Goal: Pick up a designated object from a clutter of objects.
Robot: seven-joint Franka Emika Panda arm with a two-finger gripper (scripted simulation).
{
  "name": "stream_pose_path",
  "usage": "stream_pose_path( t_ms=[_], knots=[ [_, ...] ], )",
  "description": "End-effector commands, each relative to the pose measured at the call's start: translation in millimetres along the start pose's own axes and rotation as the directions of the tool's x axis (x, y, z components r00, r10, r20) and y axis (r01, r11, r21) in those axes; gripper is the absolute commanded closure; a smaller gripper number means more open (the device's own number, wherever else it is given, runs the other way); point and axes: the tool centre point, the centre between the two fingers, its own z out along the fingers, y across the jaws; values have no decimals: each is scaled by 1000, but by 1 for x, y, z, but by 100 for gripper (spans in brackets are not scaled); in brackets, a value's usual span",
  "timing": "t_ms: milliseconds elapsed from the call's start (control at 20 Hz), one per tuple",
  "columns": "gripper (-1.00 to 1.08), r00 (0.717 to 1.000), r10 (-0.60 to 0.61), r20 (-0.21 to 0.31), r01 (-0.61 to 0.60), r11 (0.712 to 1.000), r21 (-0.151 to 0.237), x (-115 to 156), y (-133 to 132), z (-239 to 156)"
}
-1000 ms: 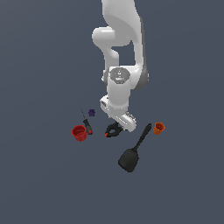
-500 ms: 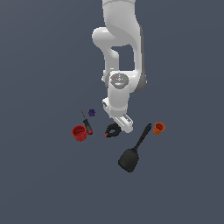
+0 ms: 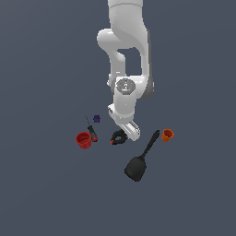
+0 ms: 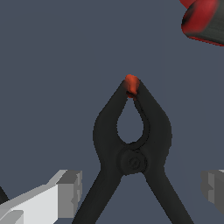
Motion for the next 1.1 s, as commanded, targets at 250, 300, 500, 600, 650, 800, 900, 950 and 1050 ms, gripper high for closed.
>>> stream_pose_path(
  t_ms=[250, 300, 500, 600, 650, 800, 900, 950, 1050],
  knots=[
    [-92, 1000, 2, 0, -2, 1000, 0, -1, 1, 27],
    [-92, 1000, 3, 0, -3, 1000, 0, -1, 1, 32],
    [-92, 1000, 4, 0, -4, 1000, 0, -1, 1, 43],
    [-92, 1000, 4, 0, -4, 1000, 0, -1, 1, 46],
    [-92, 1000, 4, 0, -4, 1000, 0, -1, 1, 47],
    [108, 1000, 4, 0, -4, 1000, 0, -1, 1, 47],
    [108, 1000, 4, 0, -4, 1000, 0, -1, 1, 47],
    [108, 1000, 4, 0, -4, 1000, 0, -1, 1, 47],
    [108, 1000, 4, 0, -4, 1000, 0, -1, 1, 47]
  ],
)
